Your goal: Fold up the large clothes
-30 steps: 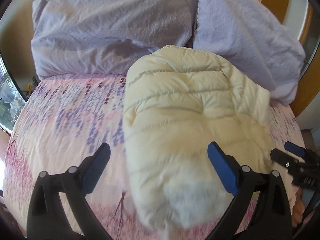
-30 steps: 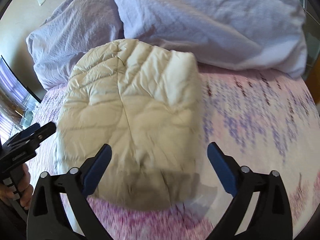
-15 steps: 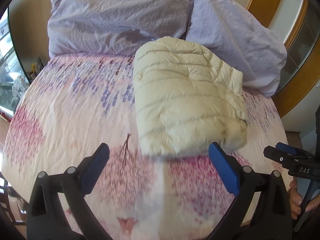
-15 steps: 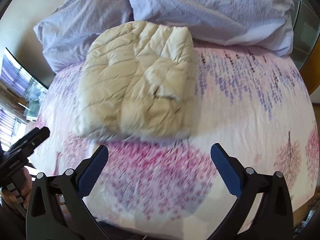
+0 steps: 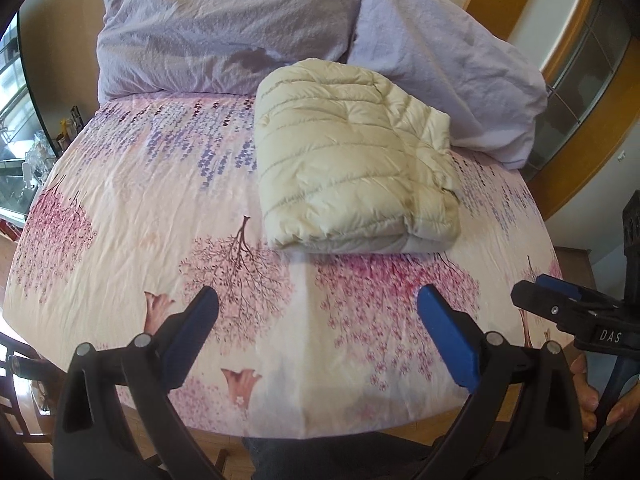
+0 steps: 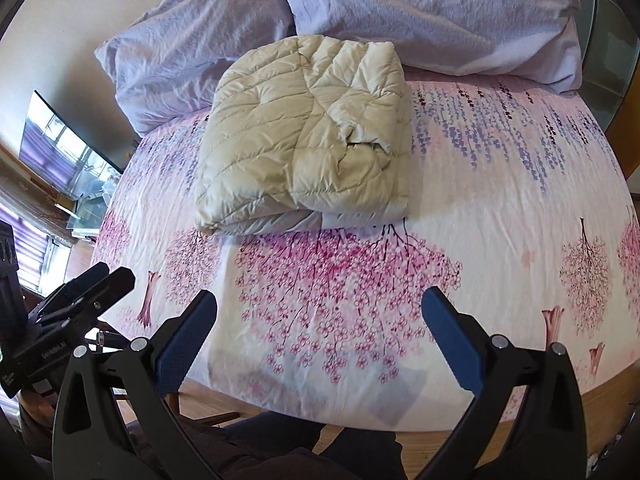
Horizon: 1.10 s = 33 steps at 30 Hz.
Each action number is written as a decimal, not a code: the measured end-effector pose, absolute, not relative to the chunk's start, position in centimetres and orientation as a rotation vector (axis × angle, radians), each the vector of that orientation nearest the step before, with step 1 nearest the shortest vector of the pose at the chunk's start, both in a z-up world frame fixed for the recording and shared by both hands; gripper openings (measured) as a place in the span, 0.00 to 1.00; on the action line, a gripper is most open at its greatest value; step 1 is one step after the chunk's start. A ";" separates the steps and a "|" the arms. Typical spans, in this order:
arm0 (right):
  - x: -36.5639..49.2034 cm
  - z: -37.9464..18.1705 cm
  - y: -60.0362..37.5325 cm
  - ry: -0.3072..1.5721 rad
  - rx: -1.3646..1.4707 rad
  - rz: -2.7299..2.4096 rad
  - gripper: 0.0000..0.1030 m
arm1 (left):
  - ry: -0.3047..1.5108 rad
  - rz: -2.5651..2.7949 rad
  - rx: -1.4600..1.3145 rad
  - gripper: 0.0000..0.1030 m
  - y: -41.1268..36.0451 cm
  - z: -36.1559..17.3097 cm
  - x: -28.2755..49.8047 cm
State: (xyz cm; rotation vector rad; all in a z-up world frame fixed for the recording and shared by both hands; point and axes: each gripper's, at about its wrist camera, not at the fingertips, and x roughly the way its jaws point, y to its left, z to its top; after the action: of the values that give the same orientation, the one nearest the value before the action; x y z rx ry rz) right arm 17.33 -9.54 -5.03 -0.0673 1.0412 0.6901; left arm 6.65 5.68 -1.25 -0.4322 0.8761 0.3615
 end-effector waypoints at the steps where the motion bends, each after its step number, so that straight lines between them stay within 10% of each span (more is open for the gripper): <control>1: 17.1 -5.0 -9.6 1.039 -0.065 0.690 0.99 | 0.876 0.359 -0.430 0.96 5.5 -1.2 6.6; 33: 15.7 -4.7 -9.8 0.985 0.001 0.702 0.99 | 0.841 0.327 -0.463 0.96 5.1 -1.1 6.0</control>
State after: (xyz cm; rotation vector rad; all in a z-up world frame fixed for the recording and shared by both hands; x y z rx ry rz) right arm 15.71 -9.80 -4.70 0.0013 0.9848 0.7018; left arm 5.97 5.13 -1.14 -0.4626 0.8408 0.3270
